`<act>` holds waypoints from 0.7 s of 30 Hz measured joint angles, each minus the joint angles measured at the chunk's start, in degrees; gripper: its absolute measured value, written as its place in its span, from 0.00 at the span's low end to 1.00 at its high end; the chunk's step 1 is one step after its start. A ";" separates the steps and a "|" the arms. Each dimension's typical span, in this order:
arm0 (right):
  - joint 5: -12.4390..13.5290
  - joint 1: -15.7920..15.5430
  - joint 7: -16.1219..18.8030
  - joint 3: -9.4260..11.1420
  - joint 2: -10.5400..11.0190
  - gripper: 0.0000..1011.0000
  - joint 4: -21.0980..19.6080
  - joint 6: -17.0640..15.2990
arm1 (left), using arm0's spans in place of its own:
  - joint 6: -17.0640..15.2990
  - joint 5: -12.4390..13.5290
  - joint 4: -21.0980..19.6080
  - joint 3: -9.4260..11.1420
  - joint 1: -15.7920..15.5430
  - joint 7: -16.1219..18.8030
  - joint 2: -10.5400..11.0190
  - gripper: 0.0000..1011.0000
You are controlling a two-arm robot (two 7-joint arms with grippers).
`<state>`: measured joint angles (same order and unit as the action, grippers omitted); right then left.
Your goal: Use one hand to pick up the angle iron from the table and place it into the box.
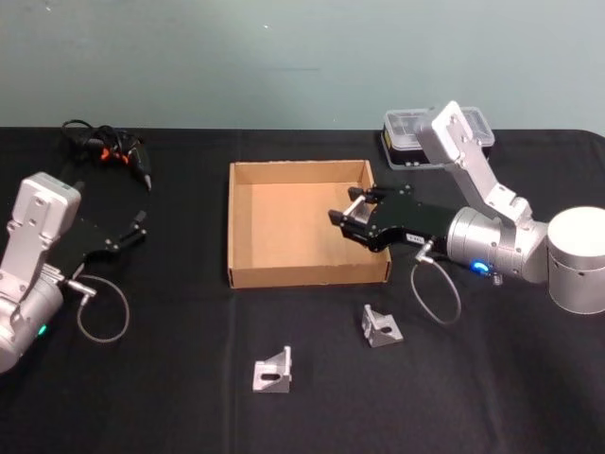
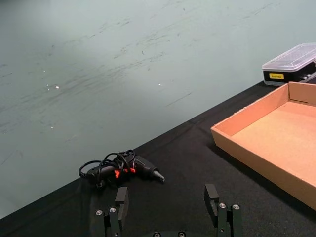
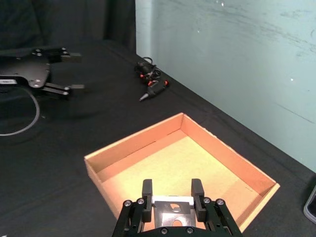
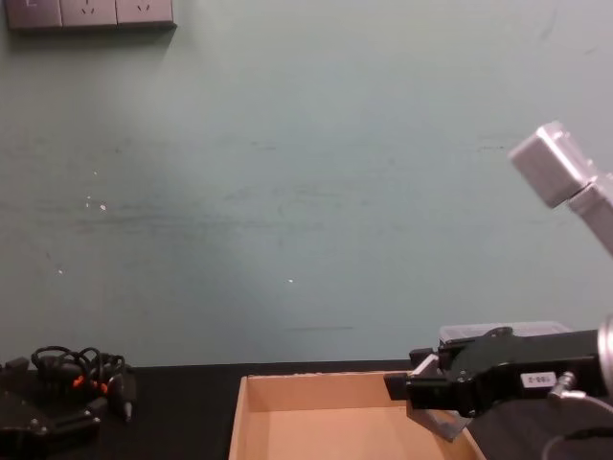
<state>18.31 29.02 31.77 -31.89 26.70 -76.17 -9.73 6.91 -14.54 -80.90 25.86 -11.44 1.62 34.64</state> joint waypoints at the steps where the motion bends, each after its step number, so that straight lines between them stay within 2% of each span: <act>1: -0.24 0.44 0.10 -0.12 -0.36 0.48 0.80 0.15 | 0.00 0.00 0.00 0.00 0.01 0.00 0.00 1.00; 9: -2.40 4.48 1.34 -1.43 -3.65 0.48 8.72 0.72 | 0.00 0.00 0.00 0.00 0.00 0.00 0.00 1.00; 21: -4.06 8.23 2.96 -2.23 -7.99 0.48 17.83 2.86 | 0.00 0.00 0.00 0.00 0.00 0.00 0.00 1.00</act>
<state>14.25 37.25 34.73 -34.12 18.71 -58.34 -6.88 6.91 -14.55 -80.90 25.86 -11.43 1.62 34.65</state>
